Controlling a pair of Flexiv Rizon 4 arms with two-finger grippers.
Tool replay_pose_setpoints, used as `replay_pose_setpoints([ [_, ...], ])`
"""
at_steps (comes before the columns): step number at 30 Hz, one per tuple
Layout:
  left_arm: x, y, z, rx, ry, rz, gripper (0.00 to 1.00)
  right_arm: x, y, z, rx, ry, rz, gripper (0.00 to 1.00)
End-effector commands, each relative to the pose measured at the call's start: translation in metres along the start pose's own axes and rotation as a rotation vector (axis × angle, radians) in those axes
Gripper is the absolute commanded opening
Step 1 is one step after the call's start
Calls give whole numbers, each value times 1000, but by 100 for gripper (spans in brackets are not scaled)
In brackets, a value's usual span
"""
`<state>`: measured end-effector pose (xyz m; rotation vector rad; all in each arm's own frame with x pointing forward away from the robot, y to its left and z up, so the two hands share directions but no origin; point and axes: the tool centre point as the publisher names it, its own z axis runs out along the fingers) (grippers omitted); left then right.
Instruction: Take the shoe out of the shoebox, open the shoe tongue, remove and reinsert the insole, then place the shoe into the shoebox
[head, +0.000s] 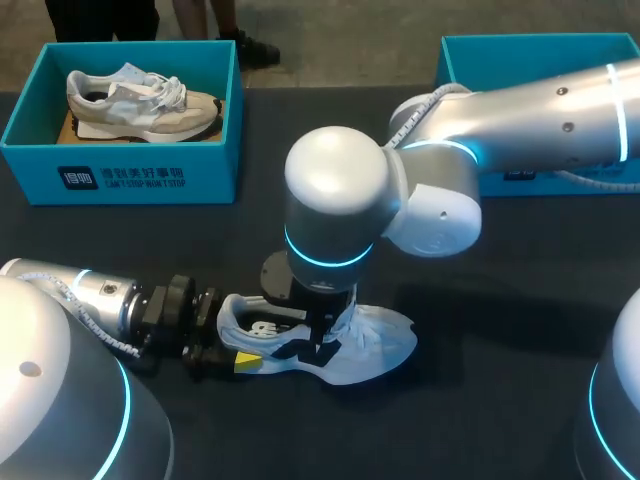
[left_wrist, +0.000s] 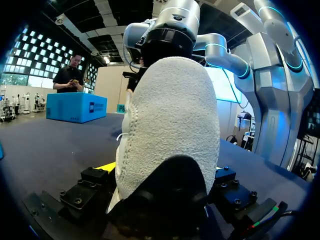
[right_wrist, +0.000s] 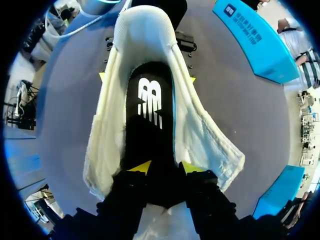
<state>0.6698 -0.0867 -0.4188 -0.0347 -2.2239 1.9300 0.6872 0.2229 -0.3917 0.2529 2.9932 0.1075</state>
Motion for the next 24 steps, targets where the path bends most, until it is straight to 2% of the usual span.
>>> replay_pose_setpoints([
  [1, 0, 2, 1, 0, -1, 0, 0, -4, 3, 16, -5, 34, -3, 34],
  [10, 0, 2, 1, 0, -1, 0, 0, 13, 9, 29, 14, 105, -3, 32],
  [19, 0, 2, 1, 0, -1, 0, 0, 25, 4, 34, 39, 191, 1, 27],
  [22, 0, 2, 1, 0, -1, 0, 0, 27, 3, 36, 49, 226, -8, 16],
  [24, 0, 2, 1, 0, -1, 0, 0, 30, 4, 36, 55, 242, -8, 1],
])
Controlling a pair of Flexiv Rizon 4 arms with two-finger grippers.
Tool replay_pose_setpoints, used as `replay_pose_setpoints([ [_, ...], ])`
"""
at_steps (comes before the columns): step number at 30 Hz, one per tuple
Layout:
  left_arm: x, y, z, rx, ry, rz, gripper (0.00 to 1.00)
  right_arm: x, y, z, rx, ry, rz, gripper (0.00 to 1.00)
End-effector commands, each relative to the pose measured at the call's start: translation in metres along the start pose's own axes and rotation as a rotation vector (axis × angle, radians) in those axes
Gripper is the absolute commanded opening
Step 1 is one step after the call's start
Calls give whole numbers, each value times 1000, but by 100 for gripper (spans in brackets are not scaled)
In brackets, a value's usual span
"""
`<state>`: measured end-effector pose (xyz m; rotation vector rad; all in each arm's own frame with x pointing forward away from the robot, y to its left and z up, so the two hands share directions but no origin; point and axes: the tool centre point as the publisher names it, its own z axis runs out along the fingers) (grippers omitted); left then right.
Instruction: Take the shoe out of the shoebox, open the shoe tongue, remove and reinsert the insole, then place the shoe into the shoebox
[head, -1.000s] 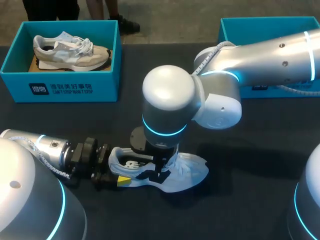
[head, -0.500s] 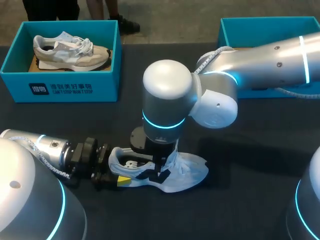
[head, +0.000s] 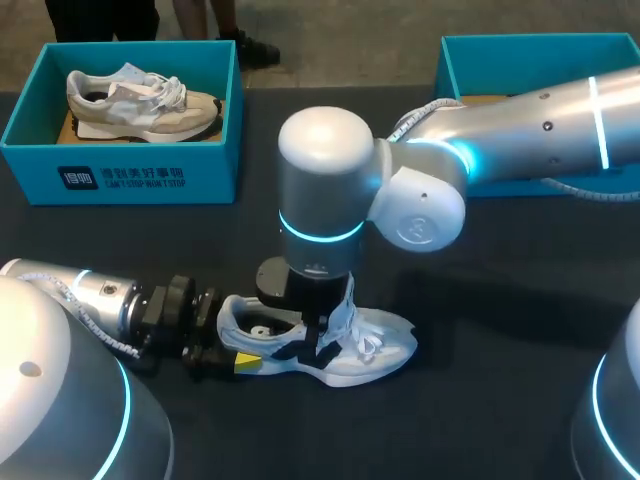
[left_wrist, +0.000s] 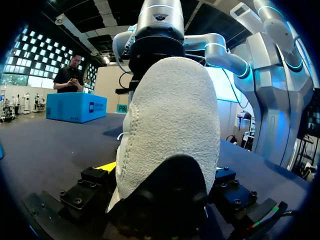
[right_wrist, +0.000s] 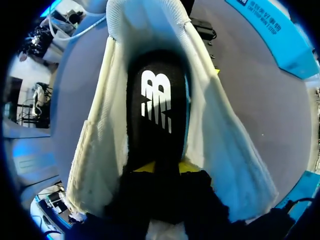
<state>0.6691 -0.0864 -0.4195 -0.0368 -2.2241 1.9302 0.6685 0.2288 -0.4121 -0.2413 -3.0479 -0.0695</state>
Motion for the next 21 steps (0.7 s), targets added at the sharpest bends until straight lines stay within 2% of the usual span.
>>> replay_pose_setpoints([
  [1, -1, 1, 1, 0, -2, -2, 0, 5, 3, 20, 12, 30, -2, 0],
  [7, -1, 1, 1, 0, -2, -2, 0, 12, -2, 17, -6, 32, 1, 0],
  [13, -1, 1, 1, 0, -2, -2, 0, 17, -8, 1, -103, -7, -15, 0],
  [21, -1, 1, 1, 0, -2, -2, 0, 20, -11, -20, -181, -42, -53, 0],
])
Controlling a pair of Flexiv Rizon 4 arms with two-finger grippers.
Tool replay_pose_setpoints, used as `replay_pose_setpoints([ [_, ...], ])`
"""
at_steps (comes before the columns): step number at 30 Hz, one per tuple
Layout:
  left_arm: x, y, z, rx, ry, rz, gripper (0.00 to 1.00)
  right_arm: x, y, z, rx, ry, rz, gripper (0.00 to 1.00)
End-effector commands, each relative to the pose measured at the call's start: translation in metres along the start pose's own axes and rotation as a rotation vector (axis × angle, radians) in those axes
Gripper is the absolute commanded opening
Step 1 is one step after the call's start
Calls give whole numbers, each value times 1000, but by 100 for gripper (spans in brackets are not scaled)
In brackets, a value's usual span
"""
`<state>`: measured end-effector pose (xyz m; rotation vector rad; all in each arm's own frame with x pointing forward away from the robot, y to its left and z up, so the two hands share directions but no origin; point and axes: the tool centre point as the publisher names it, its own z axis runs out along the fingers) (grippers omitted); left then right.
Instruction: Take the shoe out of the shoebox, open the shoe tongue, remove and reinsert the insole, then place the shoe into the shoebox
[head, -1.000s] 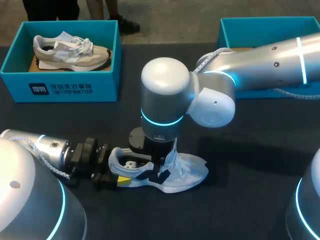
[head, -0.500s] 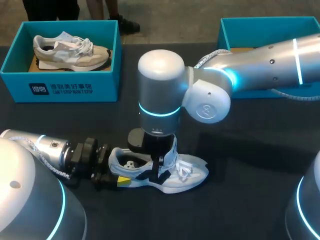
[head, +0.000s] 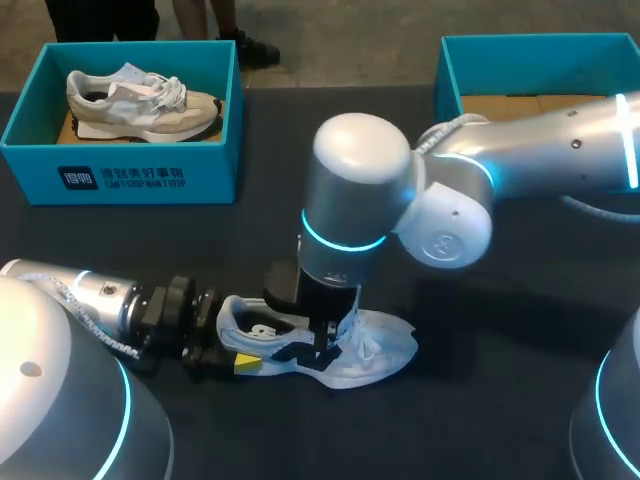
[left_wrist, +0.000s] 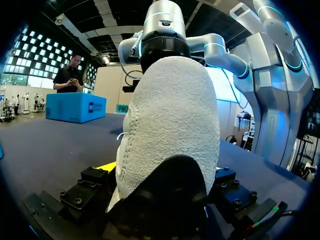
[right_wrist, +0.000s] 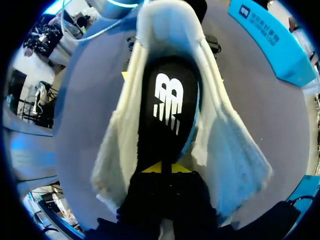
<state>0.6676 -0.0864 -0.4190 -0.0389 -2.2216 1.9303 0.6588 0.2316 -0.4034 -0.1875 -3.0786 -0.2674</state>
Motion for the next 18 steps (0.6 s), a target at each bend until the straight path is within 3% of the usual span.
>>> replay_pose_setpoints([
  [1, -2, 1, 1, -1, -4, -2, 0, 9, -9, -17, -68, -21, -19, 0],
  [8, -2, 1, 1, -1, -4, -2, 0, 4, -2, -29, -122, -40, -60, 0],
  [18, -2, 1, 1, -1, -4, -2, 0, -3, -8, -26, -303, -60, -47, 0],
])
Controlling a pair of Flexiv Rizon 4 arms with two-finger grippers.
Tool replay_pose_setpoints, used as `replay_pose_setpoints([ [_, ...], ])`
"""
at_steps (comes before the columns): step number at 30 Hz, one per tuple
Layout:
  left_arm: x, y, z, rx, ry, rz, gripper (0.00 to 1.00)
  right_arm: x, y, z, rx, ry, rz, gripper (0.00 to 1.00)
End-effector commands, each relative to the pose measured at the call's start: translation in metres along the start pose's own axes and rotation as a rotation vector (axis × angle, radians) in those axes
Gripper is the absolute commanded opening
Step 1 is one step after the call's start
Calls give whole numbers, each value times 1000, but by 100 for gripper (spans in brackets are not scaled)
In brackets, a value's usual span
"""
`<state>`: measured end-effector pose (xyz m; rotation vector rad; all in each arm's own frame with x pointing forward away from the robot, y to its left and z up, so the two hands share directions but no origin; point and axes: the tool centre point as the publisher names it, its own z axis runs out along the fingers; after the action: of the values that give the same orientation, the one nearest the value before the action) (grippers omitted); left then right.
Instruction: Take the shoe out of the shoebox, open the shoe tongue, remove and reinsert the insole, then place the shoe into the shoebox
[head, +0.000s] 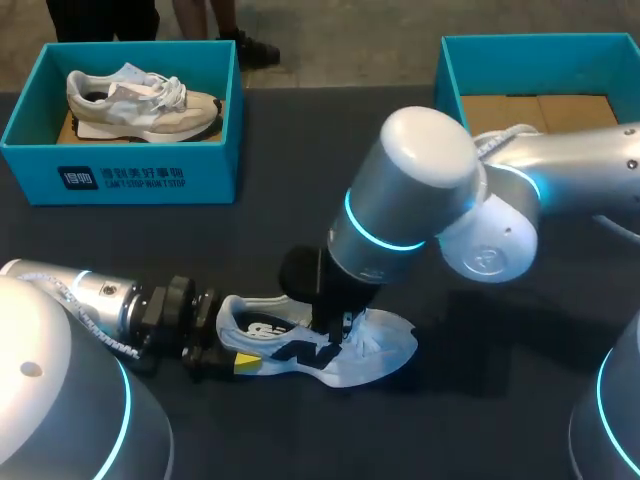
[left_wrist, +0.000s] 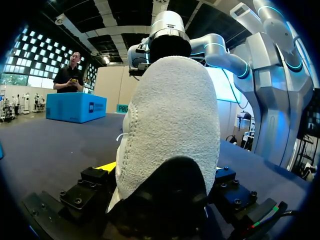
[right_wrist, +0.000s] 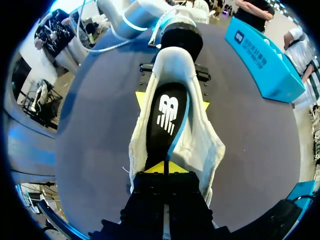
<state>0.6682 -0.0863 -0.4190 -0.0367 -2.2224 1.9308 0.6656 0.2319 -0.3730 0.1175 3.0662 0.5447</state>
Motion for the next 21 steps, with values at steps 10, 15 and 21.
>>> replay_pose_setpoints([
  [10, -2, 1, 1, -1, -3, -1, 0, 3, -25, -1, -198, -31, 30, 0],
  [15, -2, 1, 1, -1, -3, -1, 0, -1, -11, -4, -97, -26, 17, 0],
  [21, -2, 1, 1, -1, -3, -1, 0, -2, 12, -9, 40, -40, -23, 47],
])
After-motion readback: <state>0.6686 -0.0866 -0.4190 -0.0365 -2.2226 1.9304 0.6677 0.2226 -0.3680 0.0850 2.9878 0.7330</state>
